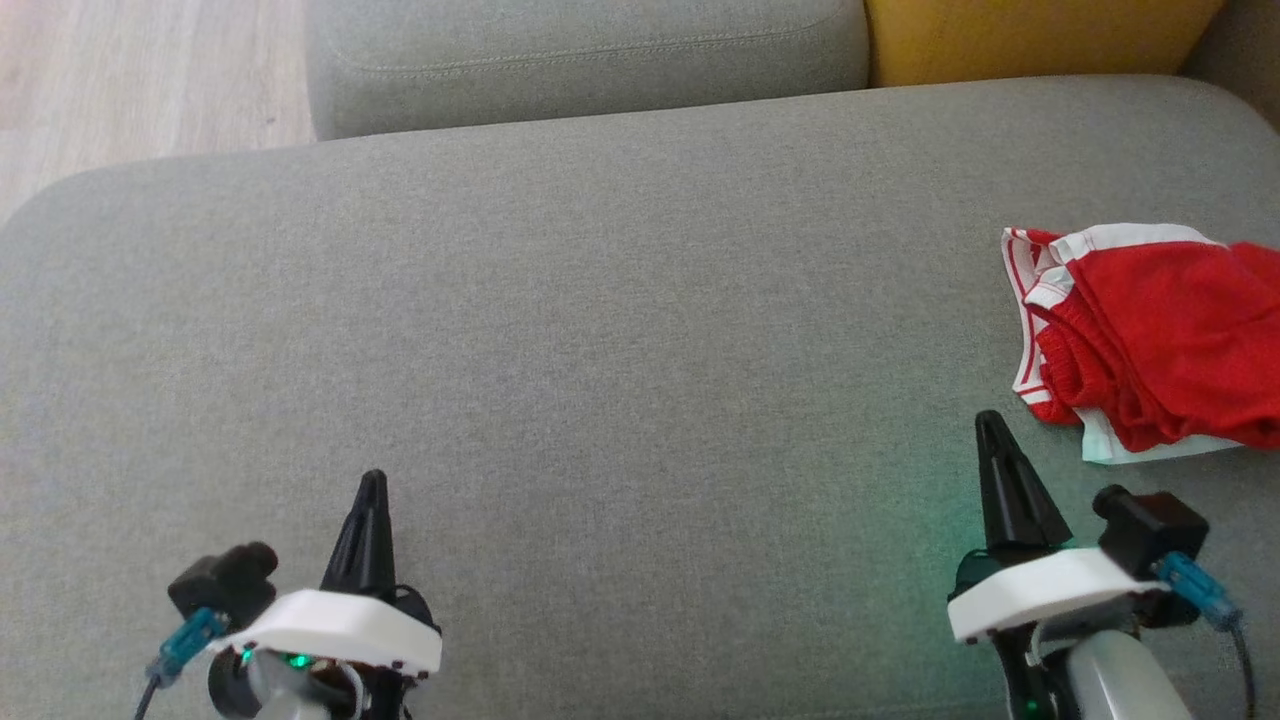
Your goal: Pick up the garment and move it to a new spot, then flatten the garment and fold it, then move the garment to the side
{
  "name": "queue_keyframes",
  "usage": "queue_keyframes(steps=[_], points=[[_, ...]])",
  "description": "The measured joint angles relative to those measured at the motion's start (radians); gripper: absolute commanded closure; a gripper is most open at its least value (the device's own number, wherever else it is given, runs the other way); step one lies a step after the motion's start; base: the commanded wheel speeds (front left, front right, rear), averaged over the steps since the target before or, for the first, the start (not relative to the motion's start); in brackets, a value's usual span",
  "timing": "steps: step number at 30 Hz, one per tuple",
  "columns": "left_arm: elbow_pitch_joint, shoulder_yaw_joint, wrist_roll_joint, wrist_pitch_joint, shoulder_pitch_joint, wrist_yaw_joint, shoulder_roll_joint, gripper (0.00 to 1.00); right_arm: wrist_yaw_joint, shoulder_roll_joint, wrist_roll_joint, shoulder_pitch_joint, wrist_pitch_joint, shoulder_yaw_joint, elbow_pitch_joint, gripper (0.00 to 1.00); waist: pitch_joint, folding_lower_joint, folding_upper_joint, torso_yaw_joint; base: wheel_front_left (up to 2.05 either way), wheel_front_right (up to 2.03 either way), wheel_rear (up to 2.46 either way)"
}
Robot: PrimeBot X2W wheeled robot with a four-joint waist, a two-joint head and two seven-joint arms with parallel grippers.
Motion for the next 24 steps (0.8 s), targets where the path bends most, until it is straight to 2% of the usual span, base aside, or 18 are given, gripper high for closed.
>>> queue_keyframes(steps=[24], points=[[0.000,0.047,-0.215,0.062,-0.012,-0.026,0.001,1.00,0.000,-0.002,0.283,0.000,0.054,-0.027,-0.007,1.00,-0.011,0.0000,0.0000,0.006,0.00,0.00,0.00]])
